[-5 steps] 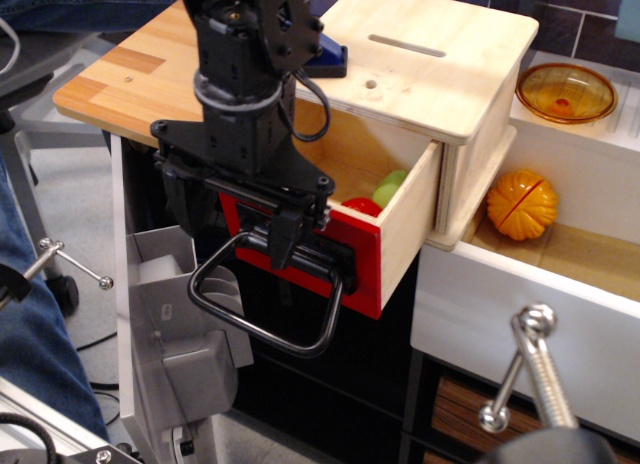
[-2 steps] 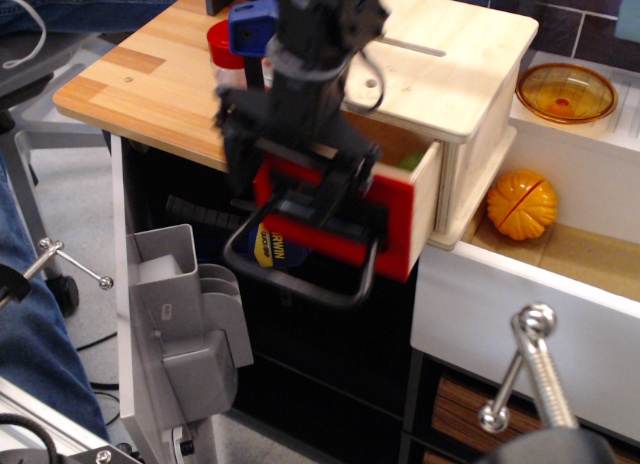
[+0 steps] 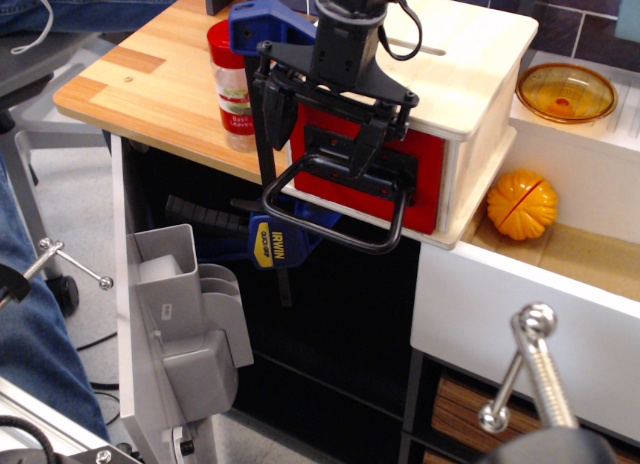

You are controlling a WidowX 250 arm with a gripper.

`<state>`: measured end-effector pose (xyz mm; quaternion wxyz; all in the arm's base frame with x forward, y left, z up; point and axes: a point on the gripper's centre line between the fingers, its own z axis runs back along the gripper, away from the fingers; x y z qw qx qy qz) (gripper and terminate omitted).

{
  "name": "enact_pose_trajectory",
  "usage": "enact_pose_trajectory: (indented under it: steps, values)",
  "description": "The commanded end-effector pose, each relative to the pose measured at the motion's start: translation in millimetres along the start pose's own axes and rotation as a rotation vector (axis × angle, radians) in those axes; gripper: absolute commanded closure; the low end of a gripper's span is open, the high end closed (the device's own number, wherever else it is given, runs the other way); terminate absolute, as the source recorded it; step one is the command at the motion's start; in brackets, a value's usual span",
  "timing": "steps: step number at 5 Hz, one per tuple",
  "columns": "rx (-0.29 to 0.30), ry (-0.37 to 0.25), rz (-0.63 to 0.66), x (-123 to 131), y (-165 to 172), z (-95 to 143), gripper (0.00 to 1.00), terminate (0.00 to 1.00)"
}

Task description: Close drawer of box

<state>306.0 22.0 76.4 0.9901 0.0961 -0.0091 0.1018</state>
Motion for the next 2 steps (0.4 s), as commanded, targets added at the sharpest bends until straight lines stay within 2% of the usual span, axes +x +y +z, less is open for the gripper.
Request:
enact_pose_trajectory:
  steps: [1,2]
  values:
    - [-0.015,-0.085,0.057,25,7,23,0.00,0.00]
    - [-0.032,-0.104,0.040,12,5,22,0.00,1.00]
